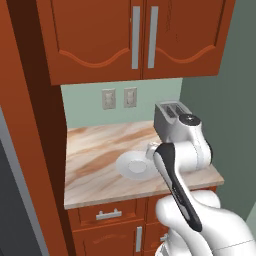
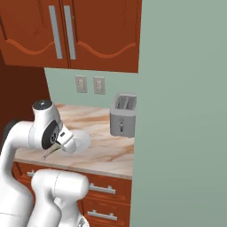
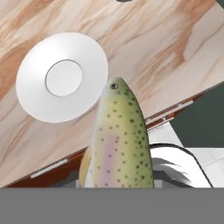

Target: Place the fish on the counter behind the older fish on the same shelf of the fridge to maintain FIFO order. Close the fridge door when finished.

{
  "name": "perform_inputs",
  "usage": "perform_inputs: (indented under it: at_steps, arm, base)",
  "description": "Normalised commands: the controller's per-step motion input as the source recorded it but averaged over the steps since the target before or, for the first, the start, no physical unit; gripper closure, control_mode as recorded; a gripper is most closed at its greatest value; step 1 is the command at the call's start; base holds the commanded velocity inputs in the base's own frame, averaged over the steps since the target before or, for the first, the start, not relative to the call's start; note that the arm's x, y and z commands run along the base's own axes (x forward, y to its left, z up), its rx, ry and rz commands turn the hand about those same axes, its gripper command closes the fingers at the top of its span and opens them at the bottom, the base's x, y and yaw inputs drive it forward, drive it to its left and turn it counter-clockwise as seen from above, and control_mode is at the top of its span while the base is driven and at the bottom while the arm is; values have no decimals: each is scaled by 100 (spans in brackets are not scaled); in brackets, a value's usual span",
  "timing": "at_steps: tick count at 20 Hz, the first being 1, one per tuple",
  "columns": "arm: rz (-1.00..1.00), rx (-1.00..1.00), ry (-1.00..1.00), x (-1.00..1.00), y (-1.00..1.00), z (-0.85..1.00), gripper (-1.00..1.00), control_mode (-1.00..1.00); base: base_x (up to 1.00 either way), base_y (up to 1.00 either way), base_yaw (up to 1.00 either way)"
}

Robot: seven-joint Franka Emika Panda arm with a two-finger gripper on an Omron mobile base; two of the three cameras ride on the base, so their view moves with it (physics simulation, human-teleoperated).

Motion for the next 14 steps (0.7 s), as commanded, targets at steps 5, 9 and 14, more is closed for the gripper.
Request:
perform_inputs:
  at_steps: [5,9,14]
  arm:
    - [0,-2,0,-34,9,-5,100,-100]
    - [0,0,0,-20,2,0,100,100]
    - [0,0,0,0,0,0,100,100]
  base:
    - [0,0,0]
    - [-72,10,0]
    - [-100,3,0]
